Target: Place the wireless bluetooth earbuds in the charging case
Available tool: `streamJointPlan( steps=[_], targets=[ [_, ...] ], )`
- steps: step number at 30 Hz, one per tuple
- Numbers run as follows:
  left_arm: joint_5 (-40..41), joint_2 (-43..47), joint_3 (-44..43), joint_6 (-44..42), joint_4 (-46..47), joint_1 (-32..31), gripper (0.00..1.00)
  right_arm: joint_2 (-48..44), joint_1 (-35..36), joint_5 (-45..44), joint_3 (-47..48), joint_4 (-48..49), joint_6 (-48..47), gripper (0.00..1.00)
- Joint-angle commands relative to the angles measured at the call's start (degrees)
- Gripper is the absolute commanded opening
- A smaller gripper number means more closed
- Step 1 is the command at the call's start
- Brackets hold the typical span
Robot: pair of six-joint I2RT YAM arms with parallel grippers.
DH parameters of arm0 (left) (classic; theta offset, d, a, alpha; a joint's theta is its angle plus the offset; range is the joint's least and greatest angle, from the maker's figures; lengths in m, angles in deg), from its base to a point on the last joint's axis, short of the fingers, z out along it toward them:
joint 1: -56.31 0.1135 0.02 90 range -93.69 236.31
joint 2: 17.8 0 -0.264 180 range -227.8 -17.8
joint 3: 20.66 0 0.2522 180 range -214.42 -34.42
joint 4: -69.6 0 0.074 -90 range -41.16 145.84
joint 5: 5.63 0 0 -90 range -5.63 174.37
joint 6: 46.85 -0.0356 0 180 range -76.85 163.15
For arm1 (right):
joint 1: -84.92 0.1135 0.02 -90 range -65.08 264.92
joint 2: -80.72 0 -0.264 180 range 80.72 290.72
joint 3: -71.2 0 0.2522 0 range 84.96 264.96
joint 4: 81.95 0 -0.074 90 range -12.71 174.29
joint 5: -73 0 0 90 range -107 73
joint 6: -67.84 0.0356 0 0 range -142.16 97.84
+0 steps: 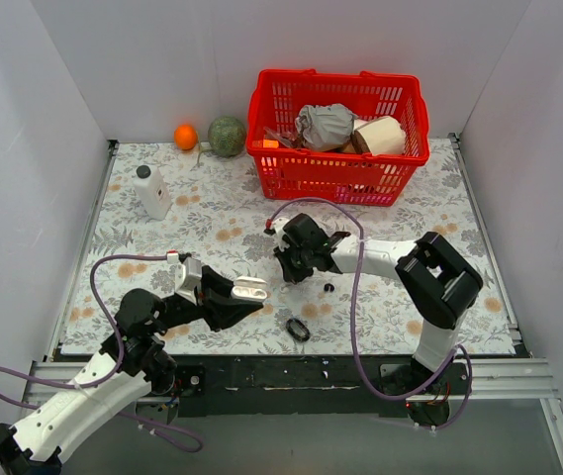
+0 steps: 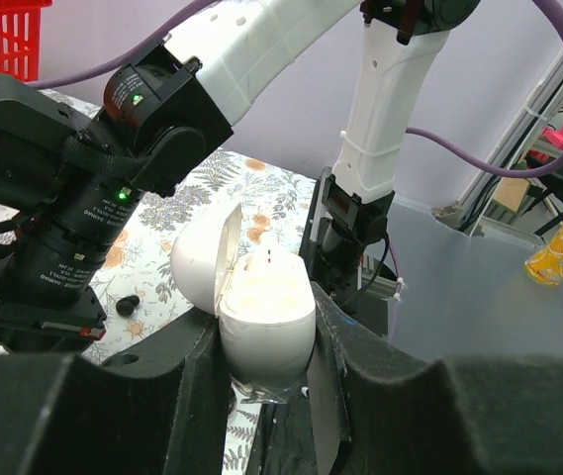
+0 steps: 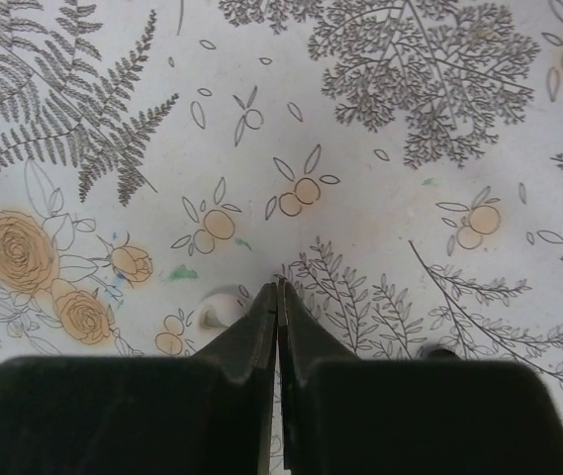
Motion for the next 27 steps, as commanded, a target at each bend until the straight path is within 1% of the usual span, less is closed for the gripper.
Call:
streamJointPlan(
  steps=[1, 2, 3, 4, 5, 6, 8, 11, 14, 17, 27],
  targets=[
    [0.8, 1.3, 0.0, -0.5, -1.0, -0.1, 0.0, -3.9, -0.1, -6.6, 0.2, -1.5, 0.2, 0.13],
    [1.0, 1.6, -0.1, -0.6, -1.4, -0.1, 0.0, -5.3, -0.1, -6.7, -0.4, -1.8, 0.4, 0.21],
    [1.4, 2.0, -0.1, -0.9, -1.6, -0.1, 0.0, -8.1, 0.2, -8.4, -0.8, -1.7, 0.6, 0.26],
    [1.6, 2.3, -0.1, -1.0, -1.8, -0.1, 0.0, -9.2, 0.5, -8.0, -1.0, -1.4, 0.2, 0.31],
    [1.7, 2.5, 0.0, -1.0, -2.0, -0.1, 0.0, -10.1, 0.9, -7.4, -1.0, -1.5, -0.4, 0.41],
    [1.9, 2.9, 0.0, -1.1, -2.0, -0.1, 0.0, -10.9, 2.2, -4.2, -0.9, -1.7, -1.2, 0.46],
    [2.2, 3.2, 0.2, -0.7, -1.9, -0.1, 0.0, -10.8, 3.4, -1.2, -0.3, -2.9, -2.6, 0.55],
    [2.1, 2.9, 0.1, -0.7, -1.9, -0.1, 0.0, -9.9, 5.4, 1.6, -0.5, -2.3, -2.6, 0.58],
    [2.0, 2.4, -0.1, -0.6, -1.5, -0.1, 0.0, -7.1, 6.7, 2.7, 0.6, -3.3, -2.1, 0.56],
    [1.4, 2.0, -0.2, -0.4, -1.5, -0.1, 0.0, -5.5, 7.4, 2.4, 0.5, -2.8, -1.3, 0.56],
    [1.8, 3.1, 0.5, 0.2, -1.4, -0.1, 0.0, -4.7, 7.5, -1.8, 0.1, -2.0, -0.5, 0.56]
  ],
)
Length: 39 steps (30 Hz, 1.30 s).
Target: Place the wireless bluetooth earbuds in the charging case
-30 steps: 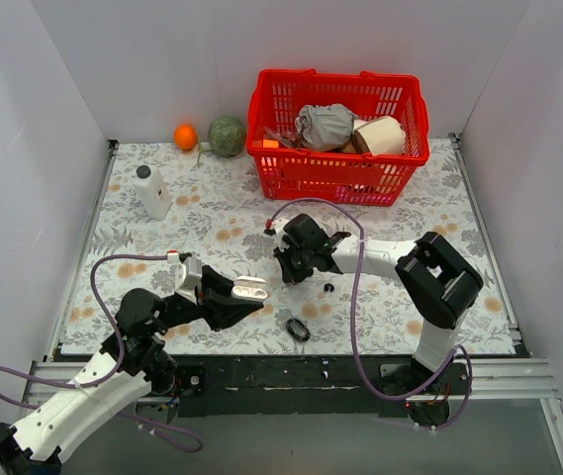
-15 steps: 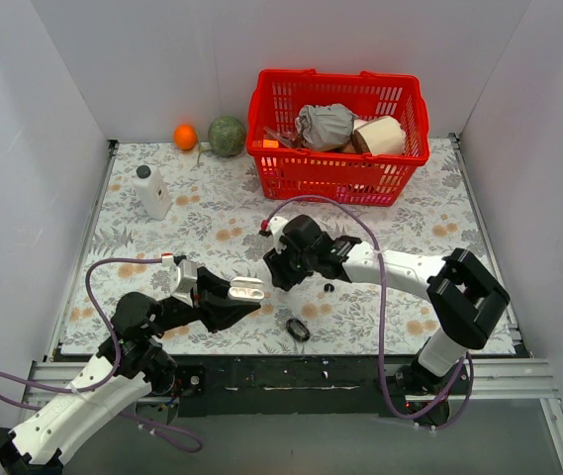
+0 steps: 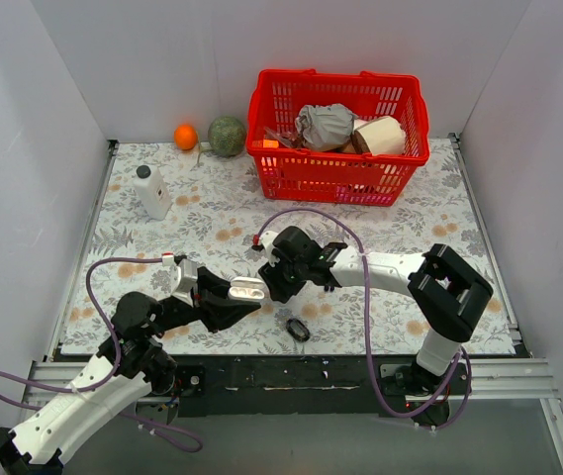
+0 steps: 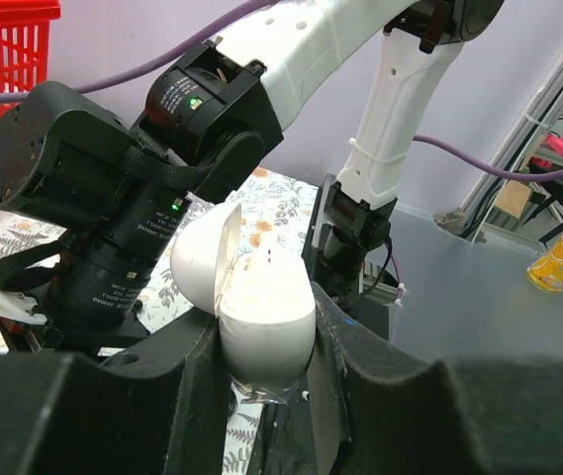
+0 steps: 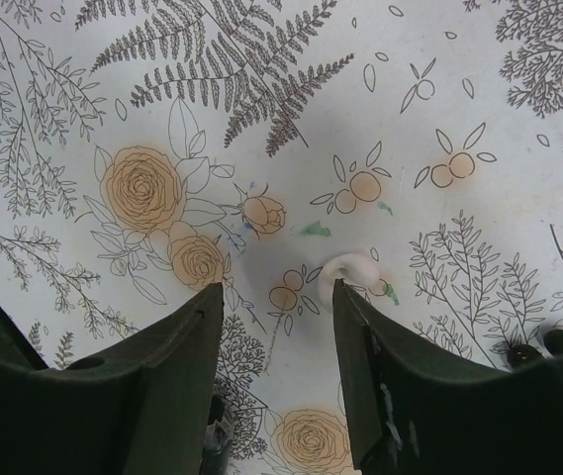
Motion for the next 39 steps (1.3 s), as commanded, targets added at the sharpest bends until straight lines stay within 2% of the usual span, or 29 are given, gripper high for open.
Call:
streamJointPlan(
  steps=[1, 13, 22, 34, 37, 39],
  targets=[
    [1.0, 0.6, 0.5, 0.1, 0.1, -0.1, 0.0, 0.6, 0.0, -1.9, 1.4, 0.5, 0.3, 0.55],
    [1.1, 0.5, 0.7, 0.3, 0.2, -0.1, 0.0, 1.7, -0.1, -3.8, 0.8, 0.1, 0.4, 0.54],
    [1.1, 0.3, 0.7, 0.5, 0.2, -0.1, 0.0, 2.0, -0.7, -6.6, 0.7, -0.8, 1.4, 0.47],
    [1.1, 0.1, 0.7, 0.5, 0.6, -0.1, 0.0, 1.1, -1.8, -9.9, -0.4, -0.9, 2.5, 0.25],
    [1.1, 0.0, 0.8, 0.6, 0.6, -0.1, 0.0, 0.7, -1.8, -10.8, -0.7, -1.0, 2.8, 0.17],
    [0.9, -0.1, 0.7, 0.6, 0.7, -0.1, 0.0, 0.6, -2.0, -11.1, -0.8, -1.1, 2.8, 0.06]
  ],
)
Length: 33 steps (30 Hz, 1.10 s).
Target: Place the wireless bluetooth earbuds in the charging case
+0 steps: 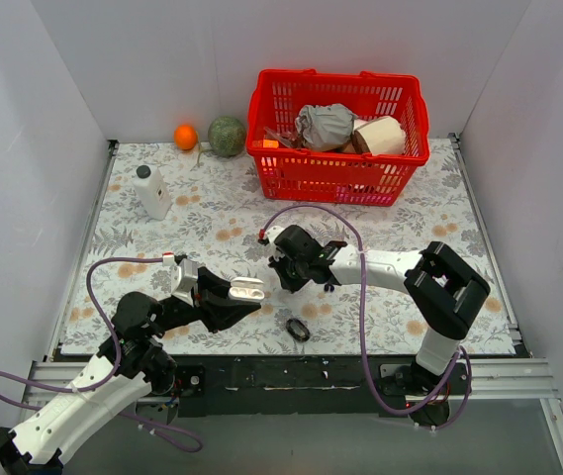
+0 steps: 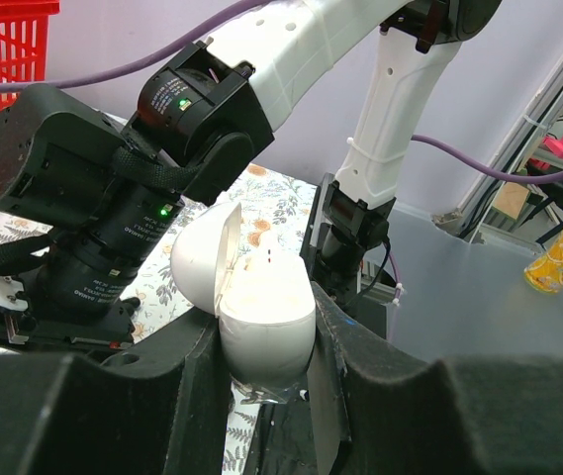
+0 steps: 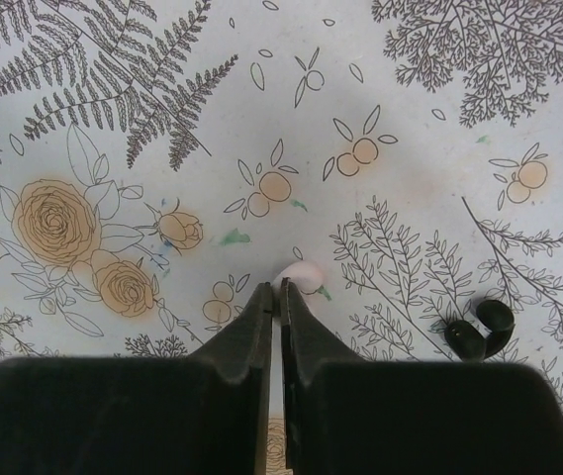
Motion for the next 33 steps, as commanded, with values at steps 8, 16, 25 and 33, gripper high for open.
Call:
streamJointPlan(
  steps=[8, 16, 25, 33],
  targets=[
    [0.6, -1.2, -0.1, 0.0, 1.4, -0.1, 0.0, -4.2, -1.2, -5.0, -1.0, -3.3, 0.9, 0.01],
    [1.8, -2.5, -1.3, -1.6, 3.6, -0.1, 0.0, -23.6, -6.0, 9.0, -2.4, -4.5, 4.6, 0.01],
    [3.0, -7.2, -2.9, -6.5, 9.3, -0.1, 0.0, -41.1, -12.8, 43.7, 1.5, -2.4, 7.7, 0.01],
    [-13.4, -20.0, -8.4, -5.7, 13.9, 0.6, 0.0, -47.6, -12.9, 58.3, 1.2, 3.2, 9.7, 0.01]
  ],
)
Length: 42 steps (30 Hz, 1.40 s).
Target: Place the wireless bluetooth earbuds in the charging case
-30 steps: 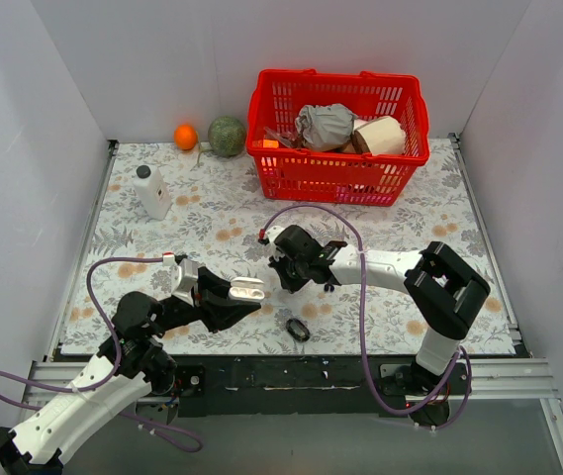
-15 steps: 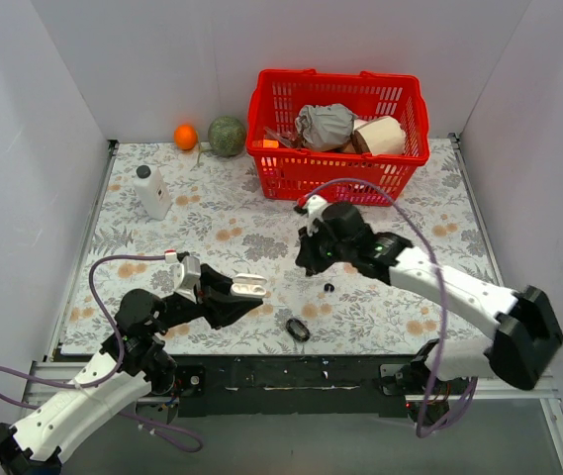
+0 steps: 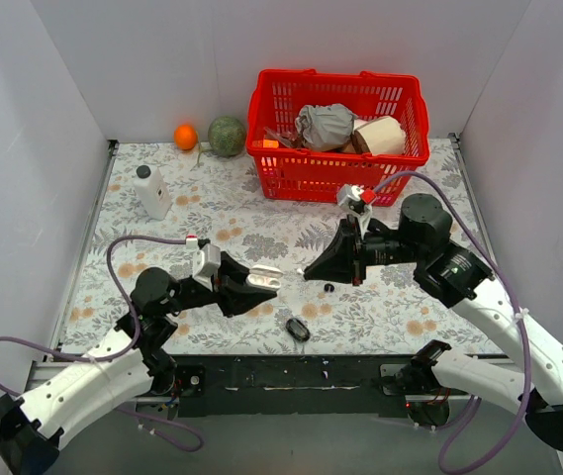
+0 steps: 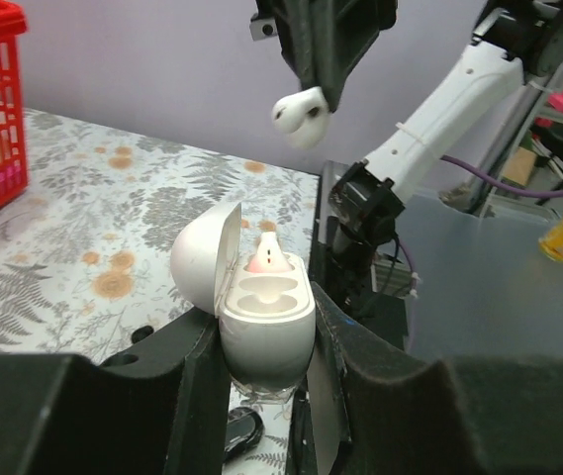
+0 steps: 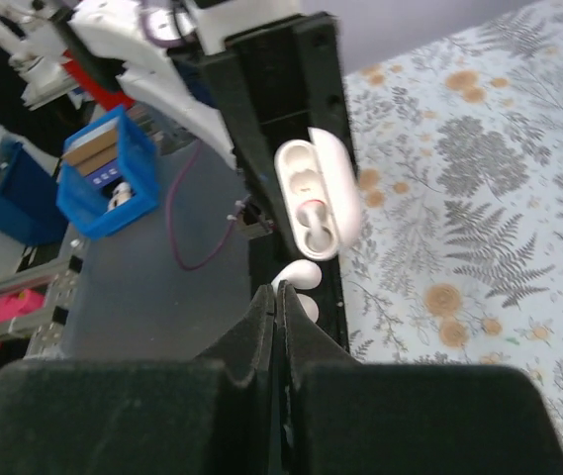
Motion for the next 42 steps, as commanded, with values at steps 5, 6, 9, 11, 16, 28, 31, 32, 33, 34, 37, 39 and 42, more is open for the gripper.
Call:
streamJointPlan(
  steps=[5, 6, 9, 11, 16, 28, 31, 32, 33, 34, 37, 39, 42],
  targets=[
    [-19.0, -10.8, -7.1, 2.1, 7.8, 1.0, 0.0, -2.2, 0.0, 17.4, 1.6, 7.2, 2.9, 0.01],
    [-20.3, -11.9, -7.8, 2.3, 7.9, 1.0, 0.0, -2.1, 0.0, 17.9, 1.7, 7.6, 3.3, 0.01],
    [-24.9, -15.4, -10.1, 2.6, 7.6, 1.1, 0.0, -1.5, 0.1, 18.9, 2.2, 8.5, 4.0, 0.01],
    [-26.7, -17.0, -11.0, 2.3, 7.0, 1.1, 0.0, -0.8, 0.1, 18.5, 2.8, 8.1, 4.0, 0.01],
    [-29.0, -19.8, -13.9, 0.8, 4.0, 1.1, 0.0, 1.2, 0.7, 17.4, 3.7, 7.9, 4.1, 0.01],
    [-29.9, -22.6, -15.8, -0.6, -0.1, 1.0, 0.0, 6.6, 4.6, 12.6, 7.7, 2.5, -0.2, 0.01],
    [-30.0, -22.8, -16.0, -0.3, -0.1, 1.0, 0.0, 7.9, 5.8, 10.9, 8.5, 0.3, -2.0, 0.01],
    [-30.0, -22.9, -16.1, -0.2, -0.1, 1.0, 0.0, 8.1, 6.0, 10.3, 8.6, -0.3, -2.5, 0.01],
    [-30.0, -22.8, -16.2, -0.2, -0.1, 1.0, 0.0, 8.4, 6.1, 10.0, 8.8, -1.1, -3.1, 0.01],
    [-29.9, -22.7, -16.2, -0.2, -0.1, 1.0, 0.0, 8.9, 6.4, 9.7, 8.9, -1.6, -3.4, 0.01],
    [-29.8, -22.5, -16.1, 0.0, 0.1, 1.0, 0.0, 9.8, 6.8, 8.7, 8.9, -2.6, -4.3, 0.01],
    [-29.8, -22.2, -16.0, 0.0, 0.1, 0.9, 0.0, 10.2, 6.9, 8.2, 8.8, -2.8, -4.5, 0.01],
    [-29.8, -21.9, -15.8, 0.2, 0.2, 1.0, 0.0, 11.0, 7.2, 7.3, 8.9, -3.9, -5.3, 0.01]
  ],
)
